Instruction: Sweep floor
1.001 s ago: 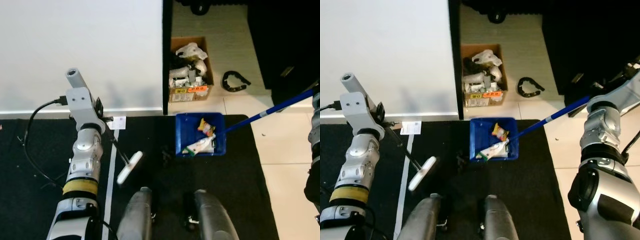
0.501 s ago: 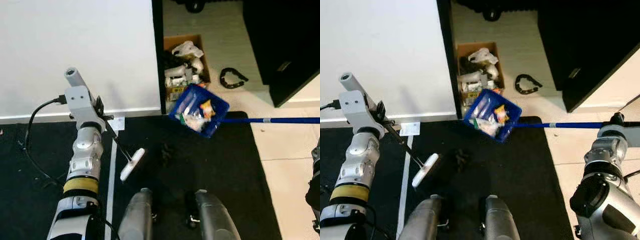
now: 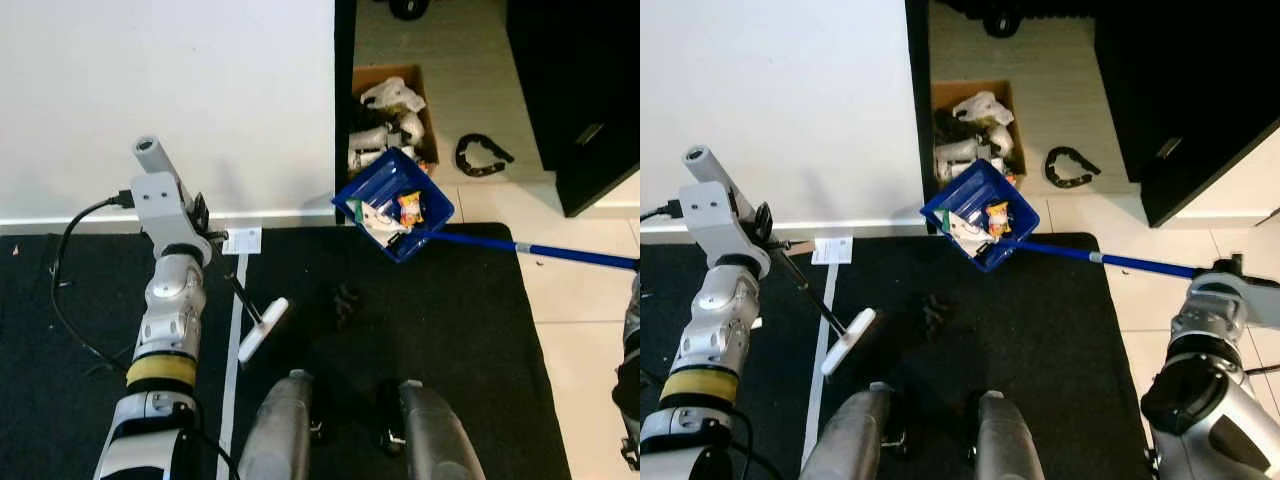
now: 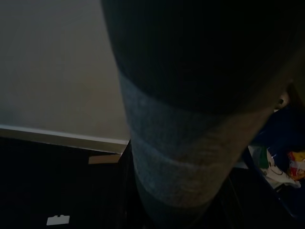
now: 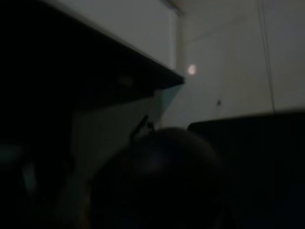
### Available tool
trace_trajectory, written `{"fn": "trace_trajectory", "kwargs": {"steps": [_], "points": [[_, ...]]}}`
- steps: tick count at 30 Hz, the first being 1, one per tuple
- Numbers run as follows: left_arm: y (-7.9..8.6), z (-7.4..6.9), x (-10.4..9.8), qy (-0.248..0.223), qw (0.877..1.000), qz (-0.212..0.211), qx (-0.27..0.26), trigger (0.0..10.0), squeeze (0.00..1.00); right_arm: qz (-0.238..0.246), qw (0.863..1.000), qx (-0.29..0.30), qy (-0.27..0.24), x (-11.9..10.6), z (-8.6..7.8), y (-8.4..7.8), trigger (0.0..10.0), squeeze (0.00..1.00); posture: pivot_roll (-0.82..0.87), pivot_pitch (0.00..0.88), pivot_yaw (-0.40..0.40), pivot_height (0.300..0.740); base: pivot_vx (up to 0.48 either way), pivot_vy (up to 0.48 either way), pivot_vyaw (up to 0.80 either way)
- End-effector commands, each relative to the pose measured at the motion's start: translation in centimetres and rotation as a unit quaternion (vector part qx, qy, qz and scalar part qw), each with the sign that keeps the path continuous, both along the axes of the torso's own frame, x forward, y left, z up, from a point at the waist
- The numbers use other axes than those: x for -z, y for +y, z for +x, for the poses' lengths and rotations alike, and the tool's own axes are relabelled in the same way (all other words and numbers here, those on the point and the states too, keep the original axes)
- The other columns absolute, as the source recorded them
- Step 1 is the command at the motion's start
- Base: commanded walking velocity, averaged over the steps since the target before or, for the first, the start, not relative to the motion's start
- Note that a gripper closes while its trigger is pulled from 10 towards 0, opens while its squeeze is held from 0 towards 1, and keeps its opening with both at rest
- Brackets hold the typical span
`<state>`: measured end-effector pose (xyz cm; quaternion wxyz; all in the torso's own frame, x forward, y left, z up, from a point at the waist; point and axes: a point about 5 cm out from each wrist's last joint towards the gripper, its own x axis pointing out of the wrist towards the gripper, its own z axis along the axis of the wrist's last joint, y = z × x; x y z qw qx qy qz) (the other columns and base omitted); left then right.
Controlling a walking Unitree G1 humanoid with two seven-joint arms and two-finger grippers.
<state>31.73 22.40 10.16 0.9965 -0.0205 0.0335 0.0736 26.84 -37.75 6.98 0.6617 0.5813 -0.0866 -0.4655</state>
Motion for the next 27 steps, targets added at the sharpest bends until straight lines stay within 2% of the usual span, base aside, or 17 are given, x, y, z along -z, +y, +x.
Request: {"fn": "trace_trajectory", "kwargs": {"steps": [1, 2, 4, 8, 9, 10, 11, 12, 13, 14, 17, 19, 25, 27], "points": [[0.0, -0.1, 0.3, 0.006, 1.0, -0.003, 0.001, 10.0, 0.0, 0.058, 0.994, 0.029, -0.083, -0.4, 0.6, 0.3, 10.0, 0.0, 0.03, 0.178, 0.048, 0.731, 0.0, 0.0, 0.0], [0.0, -0.1, 0.3, 0.006, 1.0, -0.003, 0.001, 10.0, 0.0, 0.058, 0.994, 0.029, -0.083, -0.4, 0.6, 0.3, 10.0, 0.0, 0.03, 0.178, 0.048, 0.731, 0.0, 0.0, 0.0], [0.0, -0.1, 0.2, 0.006, 1.0, -0.001, 0.004, 10.0, 0.0, 0.015, 0.998, -0.029, -0.048, -0.2, 1.3, 1.2, 10.0, 0.0, 0.03, 0.179, 0.05, 0.731, 0.0, 0.0, 0.0], [0.0, -0.1, 0.2, 0.005, 1.0, 0.002, 0.007, 10.0, 0.0, 0.013, 0.997, -0.059, -0.049, -0.2, 1.9, 2.0, 10.0, 0.0, 0.03, 0.18, 0.051, 0.731, 0.0, 0.0, 0.0], [0.0, -0.1, 0.2, 0.005, 1.0, 0.003, 0.008, 10.0, 0.0, -0.025, 0.995, -0.089, -0.029, -0.5, 2.2, 2.2, 10.0, 0.0, 0.03, 0.181, 0.051, 0.731, 0.0, 0.0, 0.0], [0.0, -0.1, 0.2, 0.005, 1.0, 0.003, 0.008, 10.0, 0.0, -0.025, 0.995, -0.089, -0.029, -0.5, 2.2, 2.2, 10.0, 0.0, 0.03, 0.181, 0.051, 0.731, 0.0, 0.0, 0.0], [0.0, -0.1, 0.2, 0.006, 1.0, 0.011, 0.011, 10.0, 0.0, -0.103, 0.985, -0.135, 0.029, -1.0, 2.5, 2.1, 10.0, 0.0, 0.03, 0.183, 0.051, 0.731, 0.0, 0.0, 0.0], [0.0, -0.1, 0.2, 0.006, 1.0, 0.011, 0.011, 10.0, 0.0, -0.103, 0.985, -0.135, 0.029, -1.0, 2.5, 2.1, 10.0, 0.0, 0.03, 0.183, 0.051, 0.731, 0.0, 0.0, 0.0], [0.0, -0.1, 0.2, 0.005, 1.0, 0.015, 0.012, 10.0, 0.0, -0.18, 0.966, -0.171, 0.071, -1.7, 2.7, 1.9, 10.0, 0.0, 0.04, 0.186, 0.052, 0.731, 0.0, 0.0, 0.0], [0.0, -0.2, 0.2, 0.006, 1.0, 0.018, 0.013, 10.0, 0.0, -0.223, 0.954, -0.18, 0.086, -2.5, 2.9, 1.6, 10.0, 0.0, 0.04, 0.186, 0.052, 0.731, 0.0, 0.0, 0.0], [0.2, -0.3, 0.3, 0.006, 1.0, 0.02, 0.01, 10.0, 0.0, -0.3, 0.931, -0.182, 0.102, -4.5, 3.2, 0.6, 10.0, 0.0, 0.03, 0.19, 0.052, 0.731, 0.0, 0.0, 0.0], [0.3, -0.5, 0.3, 0.006, 1.0, 0.023, 0.009, 10.0, 0.0, -0.328, 0.922, -0.179, 0.101, -5.5, 3.3, 0.1, 10.0, 0.0, 0.04, 0.199, 0.053, 0.731, 0.0, 0.0, 0.0], [0.4, -0.7, 0.4, 0.008, 1.0, 0.026, 0.011, 10.0, 0.0, -0.338, 0.918, -0.181, 0.096, -6.4, 3.4, -0.5, 10.0, 0.0, 0.04, 0.215, 0.055, 0.731, 0.0, 0.0, 0.0], [0.5, -1.0, 0.5, 0.01, 0.999, 0.03, 0.013, 10.0, 0.0, -0.356, 0.904, -0.209, 0.107, -6.7, 3.4, -0.7, 10.0, 0.0, 0.04, 0.227, 0.057, 0.731, 0.0, 0.0, 0.0]]}}
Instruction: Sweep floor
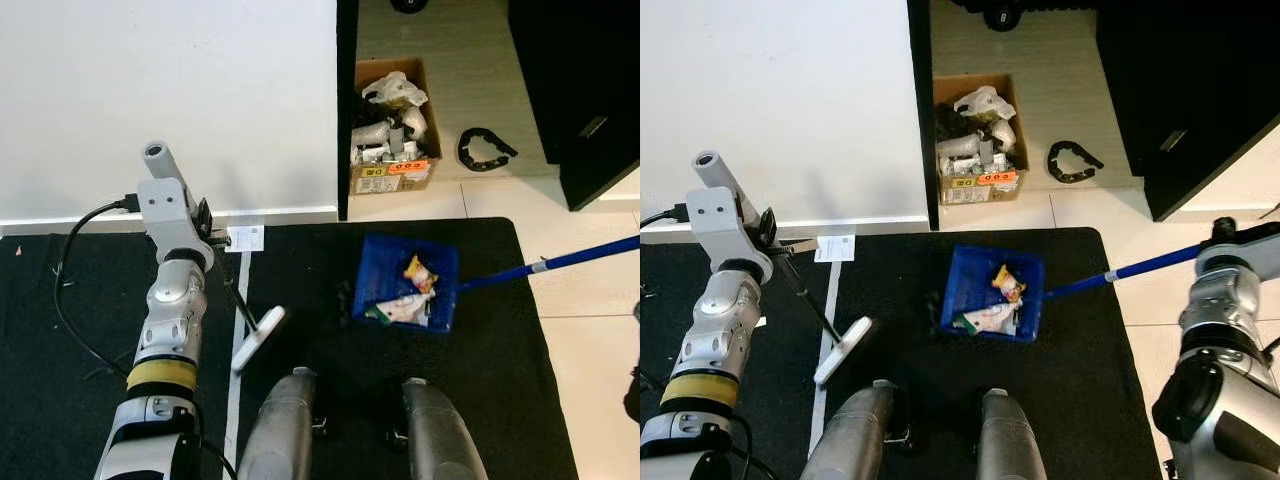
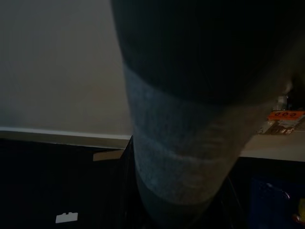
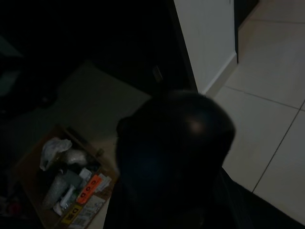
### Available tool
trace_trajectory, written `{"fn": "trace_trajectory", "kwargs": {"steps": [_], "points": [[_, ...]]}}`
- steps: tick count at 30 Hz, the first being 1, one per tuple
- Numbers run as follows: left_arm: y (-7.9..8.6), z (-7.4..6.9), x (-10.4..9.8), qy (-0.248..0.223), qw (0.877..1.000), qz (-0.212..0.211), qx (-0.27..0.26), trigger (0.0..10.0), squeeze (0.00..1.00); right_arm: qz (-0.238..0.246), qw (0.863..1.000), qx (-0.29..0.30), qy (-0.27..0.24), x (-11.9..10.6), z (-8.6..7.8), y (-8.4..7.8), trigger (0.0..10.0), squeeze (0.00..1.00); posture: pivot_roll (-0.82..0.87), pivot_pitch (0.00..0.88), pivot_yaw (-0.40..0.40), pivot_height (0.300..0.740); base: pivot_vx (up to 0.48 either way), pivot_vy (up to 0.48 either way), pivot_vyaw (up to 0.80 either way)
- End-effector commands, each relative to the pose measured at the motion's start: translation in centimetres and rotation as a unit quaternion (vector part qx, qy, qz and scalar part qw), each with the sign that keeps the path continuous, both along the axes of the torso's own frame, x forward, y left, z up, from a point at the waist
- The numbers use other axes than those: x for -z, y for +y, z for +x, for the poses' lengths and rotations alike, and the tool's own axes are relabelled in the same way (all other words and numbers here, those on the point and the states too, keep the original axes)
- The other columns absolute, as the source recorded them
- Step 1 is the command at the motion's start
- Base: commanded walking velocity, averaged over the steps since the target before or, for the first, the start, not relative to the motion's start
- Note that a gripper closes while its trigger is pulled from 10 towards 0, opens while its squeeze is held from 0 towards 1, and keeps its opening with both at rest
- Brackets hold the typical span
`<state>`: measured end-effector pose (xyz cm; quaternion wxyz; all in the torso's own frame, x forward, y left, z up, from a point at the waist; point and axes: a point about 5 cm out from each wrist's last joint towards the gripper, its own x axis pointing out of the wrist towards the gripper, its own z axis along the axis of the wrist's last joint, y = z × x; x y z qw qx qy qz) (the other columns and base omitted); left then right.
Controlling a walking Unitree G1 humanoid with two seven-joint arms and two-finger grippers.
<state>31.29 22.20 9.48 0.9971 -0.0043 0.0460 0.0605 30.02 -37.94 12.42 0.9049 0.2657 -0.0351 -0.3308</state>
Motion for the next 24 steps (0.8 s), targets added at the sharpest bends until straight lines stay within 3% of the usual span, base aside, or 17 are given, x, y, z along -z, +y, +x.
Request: {"fn": "trace_trajectory", "kwargs": {"steps": [1, 11, 15, 24], "points": [[0.8, -0.7, -0.1, -0.002, 1.0, 0.017, 0.001, 10.0, 0.0, -0.019, 1.0, -0.019, -0.012, -1.1, 0.2, -0.5, 10.0, 0.0, 0.05, 0.235, 0.058, 0.731, 0.0, 0.0, 0.0], [1.2, -0.8, -0.4, -0.007, 0.999, 0.031, 0.009, 10.0, 0.0, -0.054, 0.996, -0.061, 0.021, -0.3, 0.5, 0.5, 10.0, 0.0, 0.07, 0.285, 0.059, 0.731, 0.0, 0.0, 0.0], [1.7, 0.0, -1.9, -0.038, 0.998, 0.046, 0.003, 10.0, 0.0, -0.094, 0.991, -0.083, 0.039, -0.6, 1.2, 1.2, 10.0, 0.0, 0.08, 0.335, 0.051, 0.731, 0.0, 0.0, 0.0], [2.1, 1.6, -4.4, -0.078, 0.996, 0.048, -0.004, 10.0, 0.0, -0.104, 0.99, -0.089, 0.038, -1.6, 2.0, 1.5, 10.0, 0.0, 0.1, 0.409, 0.046, 0.731, 0.0, 0.0, 0.0]]}}
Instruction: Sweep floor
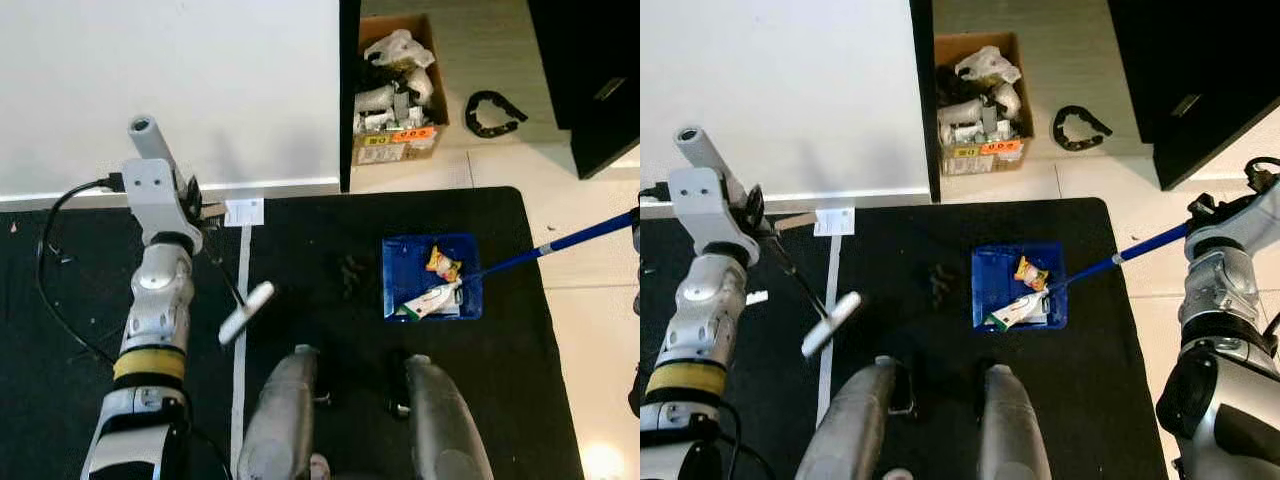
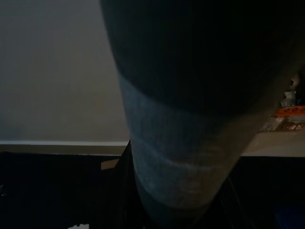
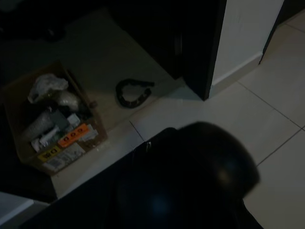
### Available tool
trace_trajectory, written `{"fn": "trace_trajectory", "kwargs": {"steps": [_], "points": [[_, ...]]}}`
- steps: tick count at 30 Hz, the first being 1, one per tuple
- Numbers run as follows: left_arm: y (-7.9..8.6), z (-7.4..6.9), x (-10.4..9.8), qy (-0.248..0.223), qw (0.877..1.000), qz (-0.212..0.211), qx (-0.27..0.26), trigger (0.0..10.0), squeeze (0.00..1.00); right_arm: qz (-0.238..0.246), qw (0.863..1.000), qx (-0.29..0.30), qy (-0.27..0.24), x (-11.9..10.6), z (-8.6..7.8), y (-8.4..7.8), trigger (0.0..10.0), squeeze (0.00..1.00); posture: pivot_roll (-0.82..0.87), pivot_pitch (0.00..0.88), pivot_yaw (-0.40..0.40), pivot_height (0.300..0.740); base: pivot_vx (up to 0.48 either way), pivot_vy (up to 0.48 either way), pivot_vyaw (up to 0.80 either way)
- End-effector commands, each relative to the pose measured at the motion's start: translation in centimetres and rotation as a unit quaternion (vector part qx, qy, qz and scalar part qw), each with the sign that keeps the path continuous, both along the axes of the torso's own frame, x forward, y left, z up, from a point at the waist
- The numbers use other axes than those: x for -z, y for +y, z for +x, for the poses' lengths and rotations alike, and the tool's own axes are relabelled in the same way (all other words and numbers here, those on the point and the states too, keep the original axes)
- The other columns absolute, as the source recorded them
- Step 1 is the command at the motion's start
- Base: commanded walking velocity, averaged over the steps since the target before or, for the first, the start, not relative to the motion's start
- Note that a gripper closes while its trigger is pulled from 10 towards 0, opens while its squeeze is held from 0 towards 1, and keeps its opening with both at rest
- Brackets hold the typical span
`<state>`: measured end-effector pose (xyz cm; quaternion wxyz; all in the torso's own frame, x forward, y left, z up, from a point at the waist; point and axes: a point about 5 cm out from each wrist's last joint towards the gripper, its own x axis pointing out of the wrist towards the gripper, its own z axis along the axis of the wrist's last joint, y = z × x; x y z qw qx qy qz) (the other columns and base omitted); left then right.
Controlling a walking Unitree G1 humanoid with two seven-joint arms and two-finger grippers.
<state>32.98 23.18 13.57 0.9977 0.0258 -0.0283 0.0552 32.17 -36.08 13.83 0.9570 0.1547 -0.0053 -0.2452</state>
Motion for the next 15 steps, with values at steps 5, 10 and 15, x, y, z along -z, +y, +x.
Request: {"fn": "trace_trajectory", "kwargs": {"steps": [5, 10, 15], "points": [[1.4, 0.7, -1.4, -0.016, 1.0, 0.017, -0.012, 10.0, 0.0, 0.01, 1.0, 0.015, -0.006, -0.4, 0.1, -0.3, 10.0, 0.0, 0.12, 0.438, 0.047, 0.731, 0.0, 0.0, 0.0], [1.3, 1.4, -2.3, -0.027, 0.999, 0.023, -0.01, 10.0, 0.0, -0.001, 1.0, 0.021, 0.002, -0.3, 0.3, 0.1, 10.0, 0.0, 0.13, 0.462, 0.05, 0.731, 0.0, 0.0, 0.0], [1.2, 1.9, -2.8, -0.035, 0.999, 0.026, -0.009, 10.0, 0.0, -0.004, 1.0, 0.024, 0.002, -0.4, 0.7, 0.5, 10.0, 0.0, 0.14, 0.476, 0.051, 0.731, 0.0, 0.0, 0.0]]}}
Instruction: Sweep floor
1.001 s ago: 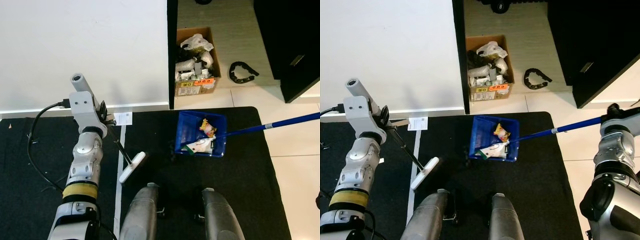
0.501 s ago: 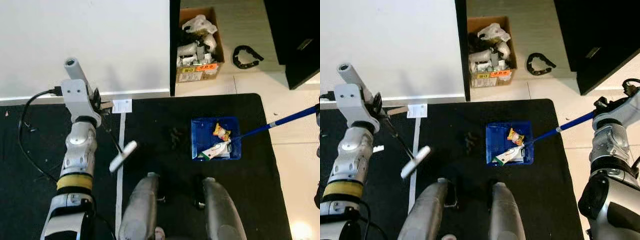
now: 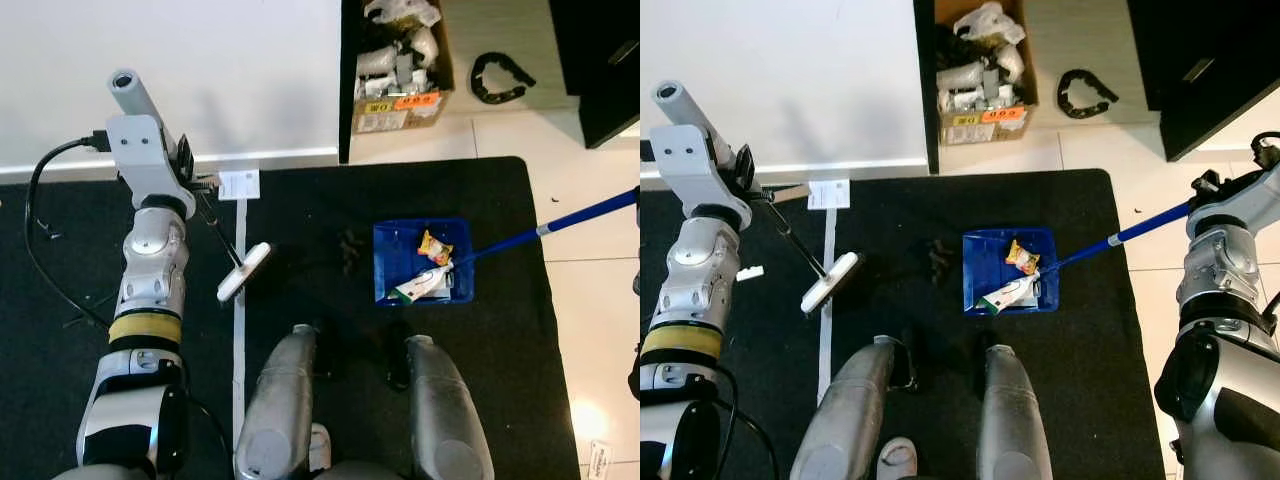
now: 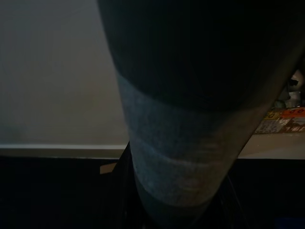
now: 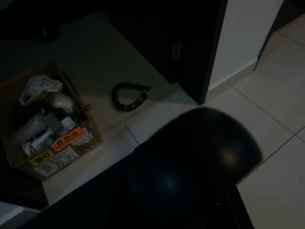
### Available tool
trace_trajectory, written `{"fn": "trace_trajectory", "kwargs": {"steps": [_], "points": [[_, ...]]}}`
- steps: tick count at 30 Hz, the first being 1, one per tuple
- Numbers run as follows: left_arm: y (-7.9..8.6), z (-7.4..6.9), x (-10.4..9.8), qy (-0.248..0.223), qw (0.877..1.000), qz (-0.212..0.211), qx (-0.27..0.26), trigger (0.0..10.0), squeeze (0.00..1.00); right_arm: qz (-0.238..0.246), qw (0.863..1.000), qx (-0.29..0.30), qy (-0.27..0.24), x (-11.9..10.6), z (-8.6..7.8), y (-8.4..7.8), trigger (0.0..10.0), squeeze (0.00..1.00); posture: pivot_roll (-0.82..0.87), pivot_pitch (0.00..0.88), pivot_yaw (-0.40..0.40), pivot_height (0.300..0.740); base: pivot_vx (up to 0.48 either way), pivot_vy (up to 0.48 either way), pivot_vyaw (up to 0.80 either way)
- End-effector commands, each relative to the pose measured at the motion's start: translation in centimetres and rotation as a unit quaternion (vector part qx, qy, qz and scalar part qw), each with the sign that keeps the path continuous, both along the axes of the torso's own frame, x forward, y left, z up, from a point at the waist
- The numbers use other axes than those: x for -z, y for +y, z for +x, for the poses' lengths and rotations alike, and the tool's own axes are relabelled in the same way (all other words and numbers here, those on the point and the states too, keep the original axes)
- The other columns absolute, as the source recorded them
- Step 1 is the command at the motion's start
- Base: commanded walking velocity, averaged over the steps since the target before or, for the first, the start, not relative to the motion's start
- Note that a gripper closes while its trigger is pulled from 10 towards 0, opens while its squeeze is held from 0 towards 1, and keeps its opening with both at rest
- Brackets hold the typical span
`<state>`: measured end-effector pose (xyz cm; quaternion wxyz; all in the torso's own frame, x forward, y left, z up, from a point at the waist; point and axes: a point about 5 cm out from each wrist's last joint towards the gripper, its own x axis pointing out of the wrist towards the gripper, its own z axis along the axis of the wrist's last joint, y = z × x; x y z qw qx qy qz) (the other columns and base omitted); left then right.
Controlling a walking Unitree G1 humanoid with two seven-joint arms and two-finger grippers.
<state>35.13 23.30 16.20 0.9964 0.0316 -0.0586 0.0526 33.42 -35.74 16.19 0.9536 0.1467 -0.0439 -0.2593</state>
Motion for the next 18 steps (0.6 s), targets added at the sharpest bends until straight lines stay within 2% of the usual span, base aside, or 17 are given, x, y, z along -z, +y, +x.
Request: {"fn": "trace_trajectory", "kwargs": {"steps": [1, 6, 10, 11, 12, 13, 15, 16, 17, 18], "points": [[0.9, -0.1, -0.4, -0.01, 1.0, 0.019, -0.012, 10.0, 0.0, 0.013, 0.999, 0.003, 0.034, 1.8, -0.4, 0.4, 10.0, 0.0, 0.14, 0.481, 0.049, 0.731, 0.0, 0.0, 0.0], [0.2, 1.0, -0.9, -0.013, 1.0, 0.022, -0.001, 10.0, 0.0, -0.004, 0.999, -0.007, 0.039, 1.5, 0.6, 1.6, 10.0, 0.0, 0.13, 0.488, 0.049, 0.731, 0.0, 0.0, 0.0], [-2.2, 2.4, -1.0, -0.009, 0.999, 0.029, 0.025, 10.0, 0.0, -0.047, 0.998, -0.026, 0.032, 0.5, 2.3, 4.4, 10.0, 0.0, 0.11, 0.481, 0.043, 0.731, 0.0, 0.0, 0.0], [-2.2, 2.4, -1.0, -0.009, 0.999, 0.029, 0.025, 10.0, 0.0, -0.047, 0.998, -0.026, 0.032, 0.5, 2.3, 4.4, 10.0, 0.0, 0.11, 0.481, 0.043, 0.731, 0.0, 0.0, 0.0], [-2.9, 2.7, -1.0, -0.008, 0.999, 0.028, 0.031, 10.0, 0.0, -0.052, 0.998, -0.03, 0.026, 0.2, 2.7, 5.1, 10.0, 0.0, 0.11, 0.481, 0.043, 0.731, 0.0, 0.0, 0.0], [-4.7, 3.3, -1.1, -0.011, 0.999, 0.028, 0.043, 10.0, 0.0, -0.058, 0.998, -0.031, 0.019, 0.1, 3.3, 6.4, 10.0, 0.0, 0.09, 0.47, 0.034, 0.731, 0.0, 0.0, 0.0], [-5.2, 3.5, -1.1, -0.012, 0.998, 0.028, 0.046, 10.0, 0.0, -0.06, 0.998, -0.031, 0.018, 0.1, 3.4, 6.8, 10.0, 0.0, 0.09, 0.47, 0.034, 0.731, 0.0, 0.0, 0.0], [-6.0, 3.7, -1.2, -0.012, 0.998, 0.026, 0.052, 10.0, 0.0, -0.063, 0.997, -0.03, 0.016, 0.2, 3.5, 7.4, 10.0, 0.0, 0.09, 0.47, 0.033, 0.731, 0.0, 0.0, 0.0], [-7.5, 3.9, -1.3, -0.013, 0.998, 0.017, 0.067, 10.0, 0.0, -0.064, 0.998, -0.023, 0.013, 0.7, 3.5, 8.3, 10.0, 0.0, 0.08, 0.469, 0.032, 0.731, 0.0, 0.0, 0.0], [-8.1, 4.0, -1.3, -0.014, 0.997, 0.013, 0.072, 10.0, 0.0, -0.061, 0.998, -0.016, 0.012, 1.1, 3.3, 8.6, 10.0, 0.0, 0.08, 0.469, 0.032, 0.731, 0.0, 0.0, 0.0]]}}
